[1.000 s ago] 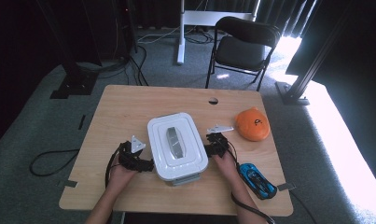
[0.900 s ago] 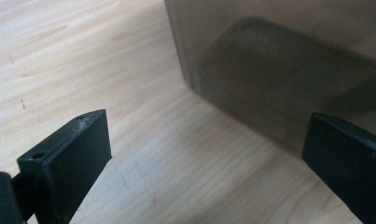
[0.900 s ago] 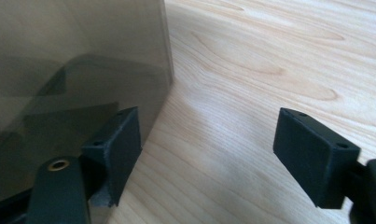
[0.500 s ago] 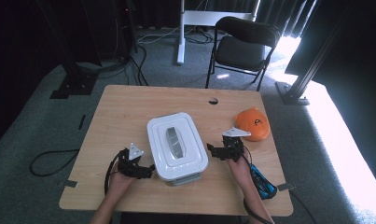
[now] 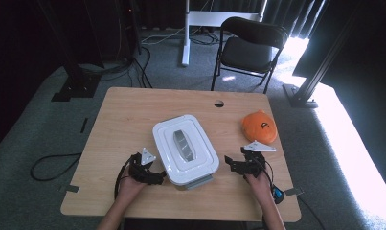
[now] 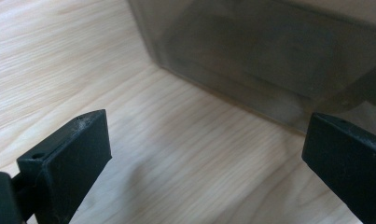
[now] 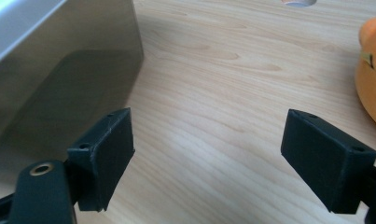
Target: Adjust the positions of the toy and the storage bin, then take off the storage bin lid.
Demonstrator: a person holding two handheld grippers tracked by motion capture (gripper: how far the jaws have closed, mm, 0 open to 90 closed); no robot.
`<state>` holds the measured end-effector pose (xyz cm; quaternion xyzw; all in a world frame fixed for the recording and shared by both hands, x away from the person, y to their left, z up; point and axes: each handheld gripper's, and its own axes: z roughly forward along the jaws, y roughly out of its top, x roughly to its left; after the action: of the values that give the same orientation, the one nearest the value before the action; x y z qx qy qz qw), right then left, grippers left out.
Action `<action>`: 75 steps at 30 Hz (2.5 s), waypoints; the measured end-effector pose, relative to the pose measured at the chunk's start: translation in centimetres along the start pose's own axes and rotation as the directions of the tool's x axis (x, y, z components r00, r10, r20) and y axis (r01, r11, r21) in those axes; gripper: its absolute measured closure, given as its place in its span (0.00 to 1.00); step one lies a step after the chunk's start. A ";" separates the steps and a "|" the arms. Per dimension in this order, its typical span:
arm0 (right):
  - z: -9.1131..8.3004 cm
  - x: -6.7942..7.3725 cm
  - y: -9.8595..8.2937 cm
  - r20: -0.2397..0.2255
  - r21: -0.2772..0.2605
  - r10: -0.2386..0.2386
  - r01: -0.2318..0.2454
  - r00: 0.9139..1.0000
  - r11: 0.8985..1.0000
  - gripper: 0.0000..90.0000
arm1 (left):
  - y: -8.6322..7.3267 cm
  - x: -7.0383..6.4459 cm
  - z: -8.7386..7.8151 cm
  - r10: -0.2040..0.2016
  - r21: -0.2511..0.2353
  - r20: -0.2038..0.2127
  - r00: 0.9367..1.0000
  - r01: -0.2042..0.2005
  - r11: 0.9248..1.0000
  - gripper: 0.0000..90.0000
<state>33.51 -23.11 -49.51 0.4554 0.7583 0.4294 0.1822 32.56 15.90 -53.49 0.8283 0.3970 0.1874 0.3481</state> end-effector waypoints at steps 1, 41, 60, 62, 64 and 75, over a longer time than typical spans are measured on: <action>-0.2 -0.1 -0.1 -0.003 0.001 0.004 -0.004 1.000 1.000 0.17 | 0.1 -0.2 0.1 0.005 0.002 0.011 1.000 -0.005 1.000 0.02; -6.4 2.5 2.5 -0.201 -0.079 0.026 -0.043 0.979 0.996 0.13 | -8.3 8.1 -7.5 -0.213 0.059 -0.210 0.954 0.229 0.972 0.01; -5.4 4.8 3.0 -0.202 -0.078 0.006 -0.022 0.979 0.997 0.13 | -9.5 9.5 -7.9 -0.266 0.030 -0.249 0.931 0.282 0.959 0.01; -5.4 5.0 3.1 -0.204 -0.075 0.009 -0.024 0.979 0.997 0.13 | -9.5 9.5 -7.9 -0.263 0.032 -0.246 0.933 0.278 0.960 0.01; -5.4 5.2 3.2 -0.193 -0.077 -0.002 -0.014 0.981 0.997 0.13 | -9.5 9.5 -7.9 -0.263 0.031 -0.246 0.933 0.279 0.960 0.01; -4.7 6.5 3.8 -0.174 -0.054 -0.061 0.052 0.983 0.997 0.13 | -9.4 9.6 -7.7 -0.253 0.033 -0.237 0.938 0.268 0.963 0.01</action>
<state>29.04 -19.10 -43.03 0.3895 0.7733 0.4809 0.1381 28.98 30.96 -54.65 0.7517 0.5468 0.2216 0.2945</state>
